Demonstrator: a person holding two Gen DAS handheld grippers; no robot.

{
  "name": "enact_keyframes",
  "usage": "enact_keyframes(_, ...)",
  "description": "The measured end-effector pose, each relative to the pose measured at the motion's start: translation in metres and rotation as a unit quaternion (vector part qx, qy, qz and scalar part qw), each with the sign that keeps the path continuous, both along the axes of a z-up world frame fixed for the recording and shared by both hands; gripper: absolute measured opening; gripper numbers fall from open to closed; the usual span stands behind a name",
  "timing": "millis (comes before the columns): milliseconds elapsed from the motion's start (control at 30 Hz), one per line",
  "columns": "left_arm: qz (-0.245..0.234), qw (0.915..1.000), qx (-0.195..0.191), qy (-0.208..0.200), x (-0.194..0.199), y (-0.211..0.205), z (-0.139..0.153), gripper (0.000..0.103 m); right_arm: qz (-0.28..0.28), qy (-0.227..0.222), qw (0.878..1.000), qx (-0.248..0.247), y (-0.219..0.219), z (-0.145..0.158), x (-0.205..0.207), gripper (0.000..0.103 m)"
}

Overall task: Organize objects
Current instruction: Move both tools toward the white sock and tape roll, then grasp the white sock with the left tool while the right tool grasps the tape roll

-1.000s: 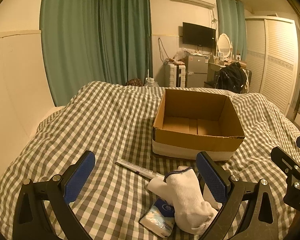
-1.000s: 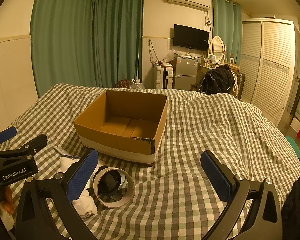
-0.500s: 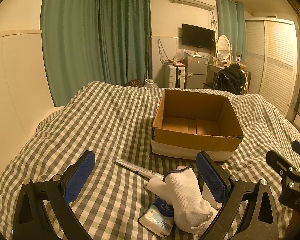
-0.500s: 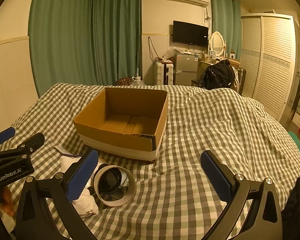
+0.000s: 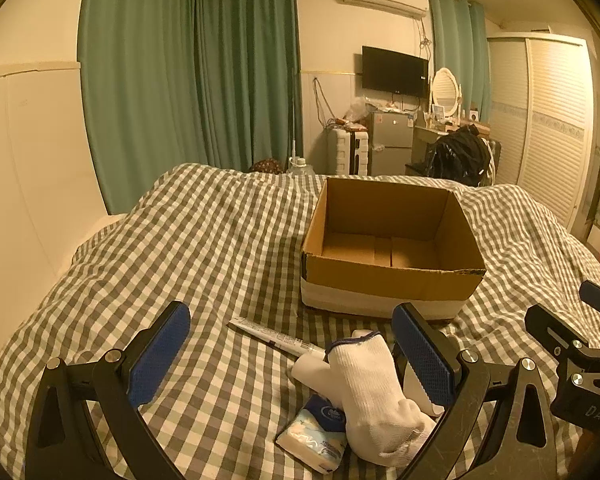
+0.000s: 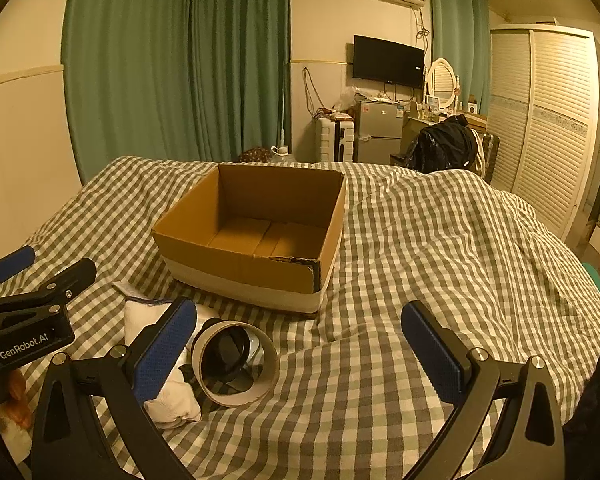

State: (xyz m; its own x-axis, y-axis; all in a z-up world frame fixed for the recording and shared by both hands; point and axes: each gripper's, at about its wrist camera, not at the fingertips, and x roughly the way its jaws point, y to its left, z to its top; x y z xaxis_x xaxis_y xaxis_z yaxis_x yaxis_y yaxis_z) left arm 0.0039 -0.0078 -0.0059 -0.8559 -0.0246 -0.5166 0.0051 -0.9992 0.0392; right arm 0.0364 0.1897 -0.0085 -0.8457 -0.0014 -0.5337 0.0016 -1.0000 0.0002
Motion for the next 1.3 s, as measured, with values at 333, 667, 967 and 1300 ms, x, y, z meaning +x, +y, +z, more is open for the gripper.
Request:
enact_keyframes(333, -0.011, 0.9999, -0.001, -0.007, 0.000, 0.001, -0.003, 0.103, 0.009, -0.005, 1.000, 0.000, -0.003, -0.002, 0.001, 0.103)
enact_keyframes(667, -0.028, 0.9987, -0.015, -0.039, 0.000, 0.005, -0.015, 0.103, 0.018, -0.011, 1.000, -0.008, -0.001, -0.001, 0.001, 0.103)
enact_keyframes(967, -0.085, 0.9908, -0.017, -0.104, 0.001, 0.025, -0.049, 0.103, 0.025, -0.042, 0.999, -0.013, 0.000, -0.015, -0.008, 0.103)
enact_keyframes(1300, -0.154, 0.9738, 0.031, -0.165, -0.010, 0.044, -0.088, 0.061, 0.013, -0.064, 0.998, -0.027, 0.009, -0.025, -0.016, 0.103)
